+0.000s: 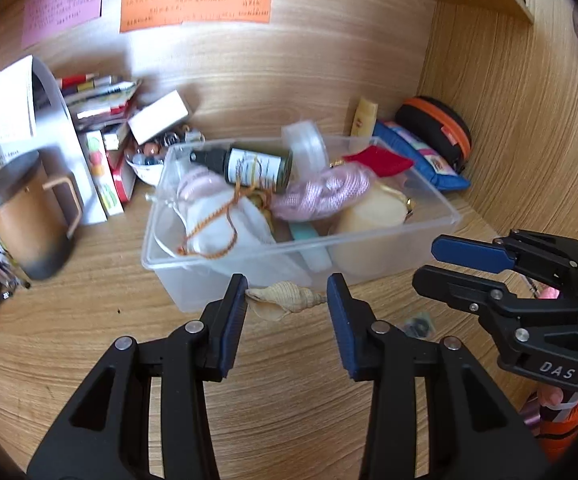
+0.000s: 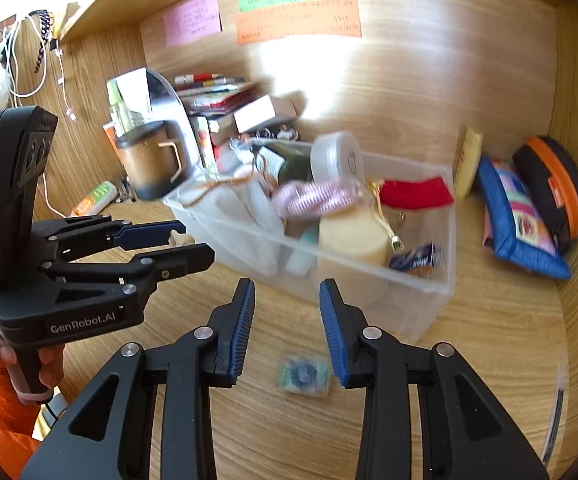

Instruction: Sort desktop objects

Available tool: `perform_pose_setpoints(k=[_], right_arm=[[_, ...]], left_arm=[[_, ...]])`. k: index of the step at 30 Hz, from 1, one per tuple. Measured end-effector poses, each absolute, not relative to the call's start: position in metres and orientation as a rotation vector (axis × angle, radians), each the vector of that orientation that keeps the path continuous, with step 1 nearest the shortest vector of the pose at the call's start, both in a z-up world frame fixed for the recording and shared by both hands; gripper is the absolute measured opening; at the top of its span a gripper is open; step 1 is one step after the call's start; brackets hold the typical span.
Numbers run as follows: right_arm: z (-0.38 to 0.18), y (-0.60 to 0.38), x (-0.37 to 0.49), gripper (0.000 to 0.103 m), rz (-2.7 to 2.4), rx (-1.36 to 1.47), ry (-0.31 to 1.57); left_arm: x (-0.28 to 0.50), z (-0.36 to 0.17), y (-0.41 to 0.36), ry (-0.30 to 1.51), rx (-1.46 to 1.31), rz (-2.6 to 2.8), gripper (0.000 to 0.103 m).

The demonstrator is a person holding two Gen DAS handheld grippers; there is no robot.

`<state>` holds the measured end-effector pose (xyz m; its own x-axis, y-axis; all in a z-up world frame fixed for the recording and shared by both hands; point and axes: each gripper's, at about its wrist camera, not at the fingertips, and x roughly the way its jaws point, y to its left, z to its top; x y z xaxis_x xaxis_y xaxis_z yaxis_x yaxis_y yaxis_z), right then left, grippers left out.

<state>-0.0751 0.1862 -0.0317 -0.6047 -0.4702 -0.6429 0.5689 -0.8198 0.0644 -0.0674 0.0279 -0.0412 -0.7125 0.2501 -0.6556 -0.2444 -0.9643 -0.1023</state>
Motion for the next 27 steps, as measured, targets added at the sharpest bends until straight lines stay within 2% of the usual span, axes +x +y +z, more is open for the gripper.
perform_pose_setpoints(k=[11, 15, 17, 24, 27], right_arm=[[-0.068, 0.210, -0.073, 0.031, -2.399, 1.085, 0.255], [-0.079, 0.217, -0.063, 0.043, -2.408, 1.116, 0.297], [-0.082, 0.219, -0.060, 0.045, -2.396, 1.113, 0.282], [-0.097, 0.209, -0.067, 0.045, -2.361, 1.153, 0.279], [-0.101, 0.207, -0.067, 0.032, -2.374, 1.151, 0.301]], left_arm=[[-0.068, -0.048, 0.020, -0.017, -1.043, 2.666, 0.040], [-0.064, -0.054, 0.025, -0.013, -1.063, 2.637, 0.040], [-0.063, -0.056, 0.027, -0.016, -1.068, 2.625, 0.040], [-0.058, -0.062, 0.032, -0.013, -1.086, 2.608, 0.040], [-0.057, -0.062, 0.031, -0.018, -1.087, 2.610, 0.040]])
